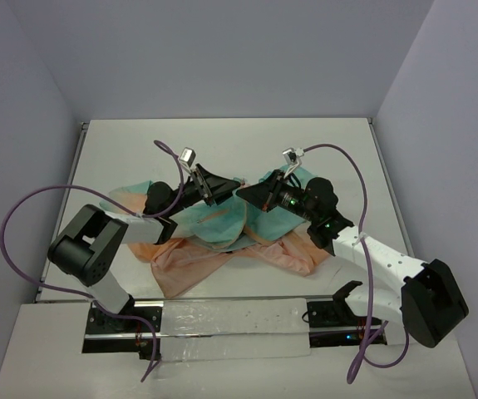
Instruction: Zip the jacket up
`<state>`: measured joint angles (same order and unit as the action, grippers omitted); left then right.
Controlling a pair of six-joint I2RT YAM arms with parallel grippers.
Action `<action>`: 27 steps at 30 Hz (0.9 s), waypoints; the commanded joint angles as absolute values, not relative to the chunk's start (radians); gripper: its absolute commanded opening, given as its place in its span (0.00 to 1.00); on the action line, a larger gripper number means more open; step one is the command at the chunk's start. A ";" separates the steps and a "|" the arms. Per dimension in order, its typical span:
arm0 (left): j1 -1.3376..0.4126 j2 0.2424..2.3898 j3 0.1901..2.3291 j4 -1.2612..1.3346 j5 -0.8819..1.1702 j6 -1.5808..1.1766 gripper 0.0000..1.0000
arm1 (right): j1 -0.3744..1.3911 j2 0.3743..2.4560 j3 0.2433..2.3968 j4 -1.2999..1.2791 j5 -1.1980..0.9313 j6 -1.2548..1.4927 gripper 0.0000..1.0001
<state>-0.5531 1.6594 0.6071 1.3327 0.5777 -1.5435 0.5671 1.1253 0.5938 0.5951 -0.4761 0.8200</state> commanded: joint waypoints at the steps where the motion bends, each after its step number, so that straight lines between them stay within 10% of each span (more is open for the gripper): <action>1: -0.546 1.680 0.604 1.668 0.552 -1.548 0.42 | 0.575 1.124 0.591 0.638 -0.502 0.810 0.00; 9: -0.540 1.683 0.607 1.665 0.559 -1.564 0.03 | 0.577 1.118 0.596 0.558 -0.476 0.766 0.09; 12: -0.528 1.676 0.594 1.634 0.565 -1.566 0.00 | 0.575 1.091 0.633 0.401 -0.429 0.700 0.59; 15: -0.497 1.653 0.557 1.606 0.588 -1.555 0.00 | 0.573 1.036 0.706 0.142 -0.342 0.603 0.85; 20: -0.452 1.615 0.537 1.553 0.651 -1.498 0.00 | 0.549 0.914 0.784 -0.203 -0.092 0.509 0.84; 27: -0.434 1.551 0.569 1.412 0.698 -1.424 0.00 | 0.403 0.841 0.728 -0.487 0.242 0.657 0.46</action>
<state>-0.4435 1.6226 0.5339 1.3068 0.6481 -1.5016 0.4804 0.8554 0.7574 -0.2378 0.0177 0.5893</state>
